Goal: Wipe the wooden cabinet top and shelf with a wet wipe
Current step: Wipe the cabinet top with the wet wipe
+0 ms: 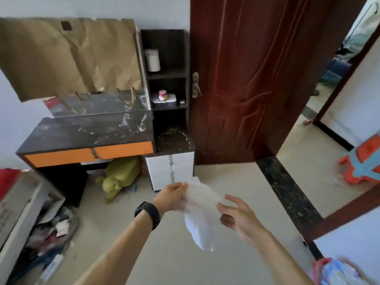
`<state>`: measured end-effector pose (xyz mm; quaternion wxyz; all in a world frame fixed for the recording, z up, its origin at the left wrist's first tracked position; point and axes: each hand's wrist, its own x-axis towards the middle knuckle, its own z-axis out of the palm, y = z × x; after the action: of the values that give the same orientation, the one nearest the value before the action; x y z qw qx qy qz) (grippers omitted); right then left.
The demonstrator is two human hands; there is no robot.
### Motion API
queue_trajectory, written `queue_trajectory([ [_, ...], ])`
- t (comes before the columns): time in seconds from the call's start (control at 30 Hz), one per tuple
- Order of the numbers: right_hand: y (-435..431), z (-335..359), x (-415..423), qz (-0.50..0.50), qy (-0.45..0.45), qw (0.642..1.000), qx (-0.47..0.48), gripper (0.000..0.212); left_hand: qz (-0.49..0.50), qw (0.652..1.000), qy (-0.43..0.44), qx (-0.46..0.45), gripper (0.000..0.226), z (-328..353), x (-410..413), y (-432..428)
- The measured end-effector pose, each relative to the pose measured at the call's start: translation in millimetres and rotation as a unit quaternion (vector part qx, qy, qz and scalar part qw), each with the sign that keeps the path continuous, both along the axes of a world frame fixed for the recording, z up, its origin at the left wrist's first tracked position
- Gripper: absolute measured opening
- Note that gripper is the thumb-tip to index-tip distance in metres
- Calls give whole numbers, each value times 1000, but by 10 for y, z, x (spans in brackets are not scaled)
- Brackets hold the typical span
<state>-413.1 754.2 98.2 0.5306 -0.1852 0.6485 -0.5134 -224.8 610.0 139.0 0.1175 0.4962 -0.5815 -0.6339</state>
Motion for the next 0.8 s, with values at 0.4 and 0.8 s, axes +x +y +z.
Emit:
queue_trajectory([
  [0.4,-1681,171,1262,203,82,974,-56,64,85,994,17,-70,26,-176,1837,-935],
  [0.8,-3502,279,1856,310,341,882,-100,18,97,960,-174,-199,36,-148,2447,-2334],
])
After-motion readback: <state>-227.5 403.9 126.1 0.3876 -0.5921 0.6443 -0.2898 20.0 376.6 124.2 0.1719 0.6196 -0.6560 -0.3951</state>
